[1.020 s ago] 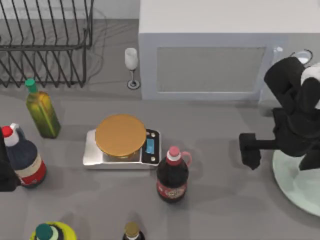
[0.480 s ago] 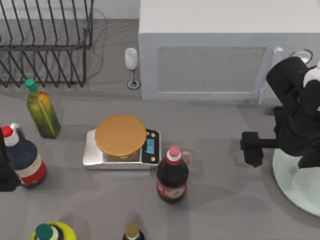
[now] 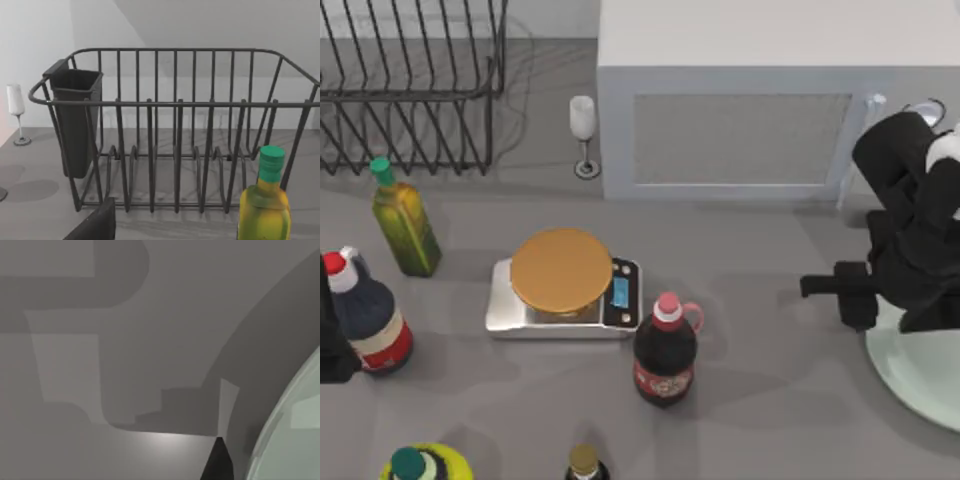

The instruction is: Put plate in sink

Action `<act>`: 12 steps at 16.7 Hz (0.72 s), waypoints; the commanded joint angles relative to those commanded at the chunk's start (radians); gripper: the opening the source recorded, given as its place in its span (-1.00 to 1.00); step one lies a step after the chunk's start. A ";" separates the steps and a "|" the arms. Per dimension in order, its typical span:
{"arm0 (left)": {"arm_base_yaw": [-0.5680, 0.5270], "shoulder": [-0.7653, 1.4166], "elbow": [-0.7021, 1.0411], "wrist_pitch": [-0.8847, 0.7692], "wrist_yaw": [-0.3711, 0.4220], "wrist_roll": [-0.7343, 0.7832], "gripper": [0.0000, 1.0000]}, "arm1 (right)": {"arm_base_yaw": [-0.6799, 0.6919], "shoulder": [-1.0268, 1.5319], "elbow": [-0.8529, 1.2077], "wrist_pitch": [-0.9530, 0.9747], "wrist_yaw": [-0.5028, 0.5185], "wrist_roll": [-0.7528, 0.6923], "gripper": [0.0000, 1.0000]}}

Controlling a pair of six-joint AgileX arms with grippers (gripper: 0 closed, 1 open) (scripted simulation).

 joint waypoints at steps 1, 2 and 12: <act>0.000 0.000 0.000 0.000 0.000 0.000 1.00 | 0.000 0.000 0.000 0.000 0.000 0.000 -0.81; 0.000 0.000 0.000 0.000 0.000 0.000 1.00 | 0.000 0.000 0.000 0.000 0.000 0.000 -0.96; 0.000 0.000 0.000 0.000 0.000 0.000 1.00 | -0.011 -0.067 0.031 0.001 0.004 -0.001 -1.00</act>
